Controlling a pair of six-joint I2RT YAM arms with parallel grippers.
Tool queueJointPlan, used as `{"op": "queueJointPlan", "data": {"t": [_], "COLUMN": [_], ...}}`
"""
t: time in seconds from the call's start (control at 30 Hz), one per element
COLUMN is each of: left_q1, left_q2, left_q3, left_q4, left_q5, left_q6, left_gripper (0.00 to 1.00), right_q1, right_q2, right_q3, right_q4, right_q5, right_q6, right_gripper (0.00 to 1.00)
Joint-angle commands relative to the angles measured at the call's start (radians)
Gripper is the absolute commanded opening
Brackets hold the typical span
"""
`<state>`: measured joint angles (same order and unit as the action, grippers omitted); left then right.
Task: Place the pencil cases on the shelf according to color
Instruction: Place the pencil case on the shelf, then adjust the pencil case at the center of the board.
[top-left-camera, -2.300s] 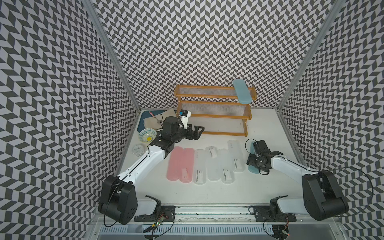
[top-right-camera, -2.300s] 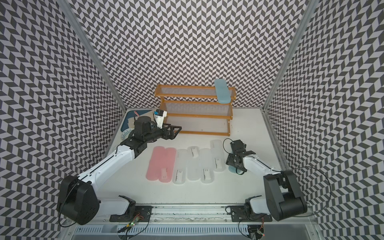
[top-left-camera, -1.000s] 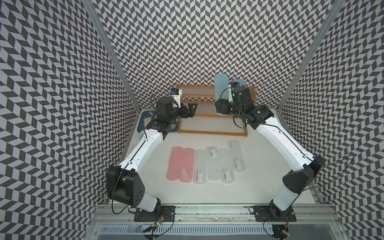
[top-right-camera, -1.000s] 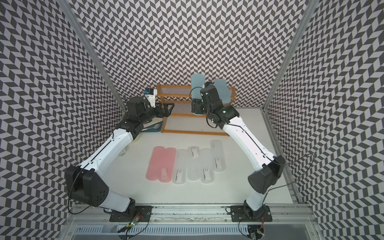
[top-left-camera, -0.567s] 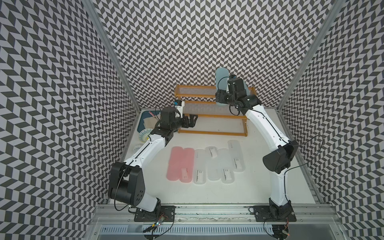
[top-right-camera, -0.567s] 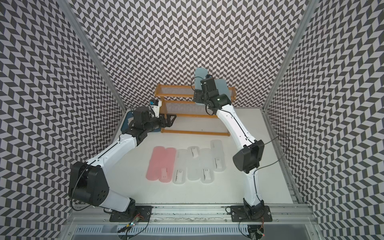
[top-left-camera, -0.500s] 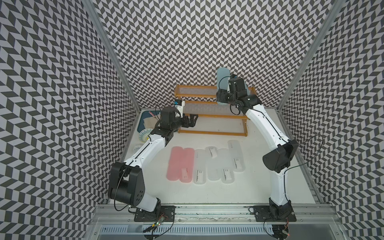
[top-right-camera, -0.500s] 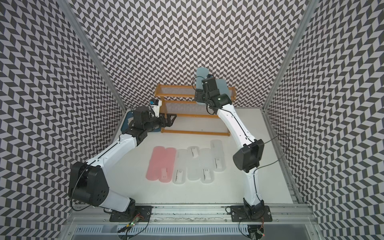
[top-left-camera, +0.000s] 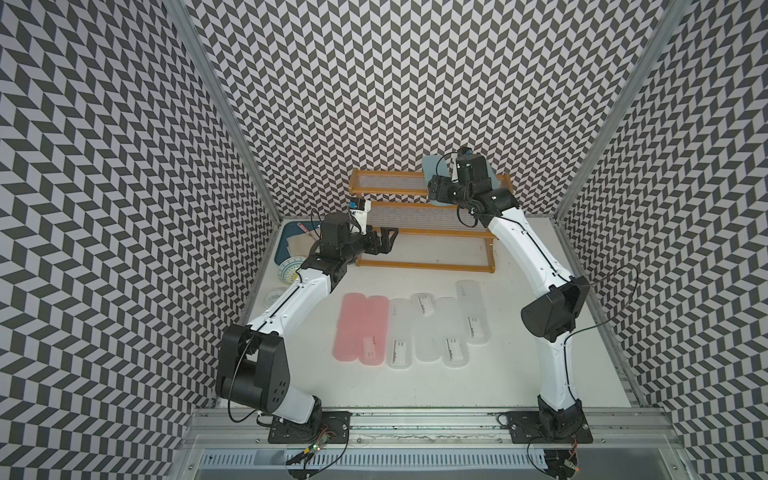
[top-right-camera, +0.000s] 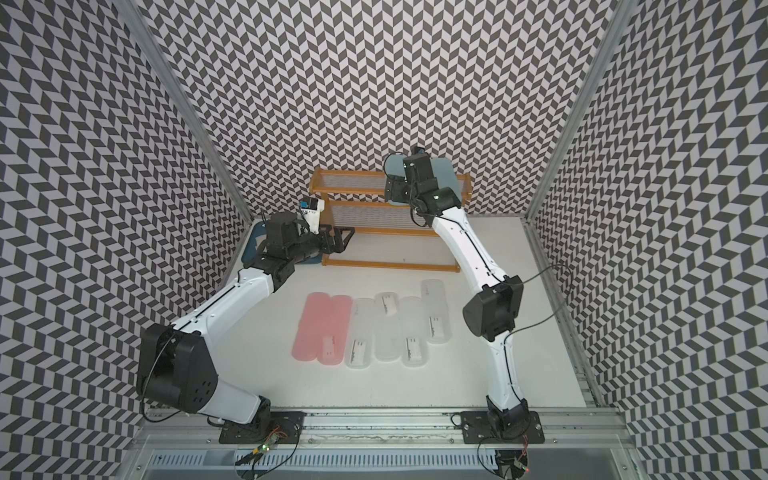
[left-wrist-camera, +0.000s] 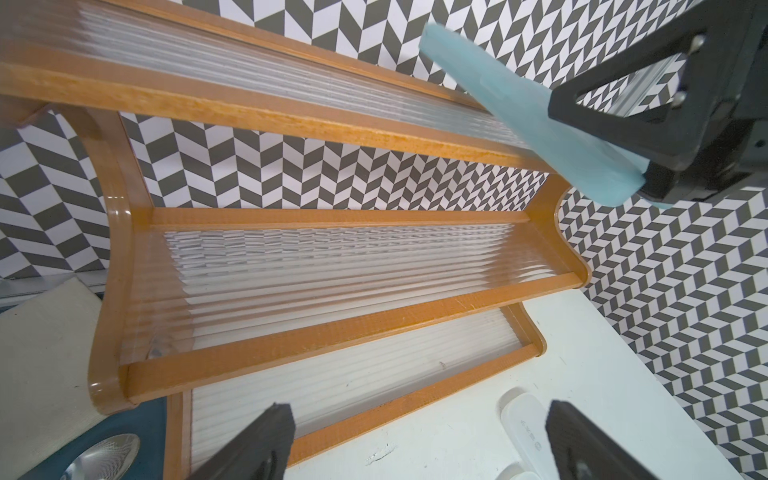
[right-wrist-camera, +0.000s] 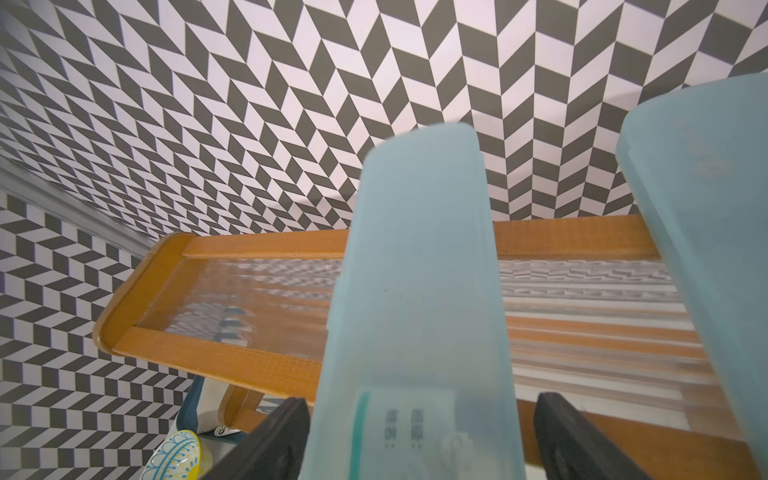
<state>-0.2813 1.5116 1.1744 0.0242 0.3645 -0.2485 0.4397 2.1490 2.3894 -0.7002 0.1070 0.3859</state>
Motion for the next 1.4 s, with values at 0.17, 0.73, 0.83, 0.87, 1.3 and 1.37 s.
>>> {"op": "queueJointPlan", "data": {"t": [0.17,0.73,0.83,0.87,1.3,1.37], "left_q1": [-0.005,-0.091,-0.094,-0.098,-0.138,-0.154], "left_q2": [-0.014,-0.078,-0.137,-0.170,-0.445,-0.451], "left_q3": [0.012,0.005,0.005,-0.018,-0.231,-0.246], "left_q4": [0.030,-0.050,-0.118,-0.125,-0.257,-0.249], "left_q5": [0.025,-0.082,-0.075,-0.075,-0.197,-0.200], "left_q6": [-0.003,0.006,-0.084,-0.105,-0.189,-0.187], "left_gripper": [1.00,1.00,1.00,1.00,1.00,1.00], "right_q1": [-0.006,-0.005,-0.004,-0.004,-0.004,-0.004], "right_q2": [-0.031,-0.559,-0.751,-0.814,-1.247,-1.287], "right_q3": [0.004,-0.462,-0.722,-0.808,-1.403,-1.453], "right_q4": [0.069,-0.005,0.042,0.056,0.084,0.069], "right_q5": [-0.076,0.021,0.028,0.027,-0.107,-0.107], "right_q6": [0.025,0.016,0.034,0.043,0.080,0.085], "right_gripper": [0.91,0.97,0.98,0.98,0.99,1.00]}}
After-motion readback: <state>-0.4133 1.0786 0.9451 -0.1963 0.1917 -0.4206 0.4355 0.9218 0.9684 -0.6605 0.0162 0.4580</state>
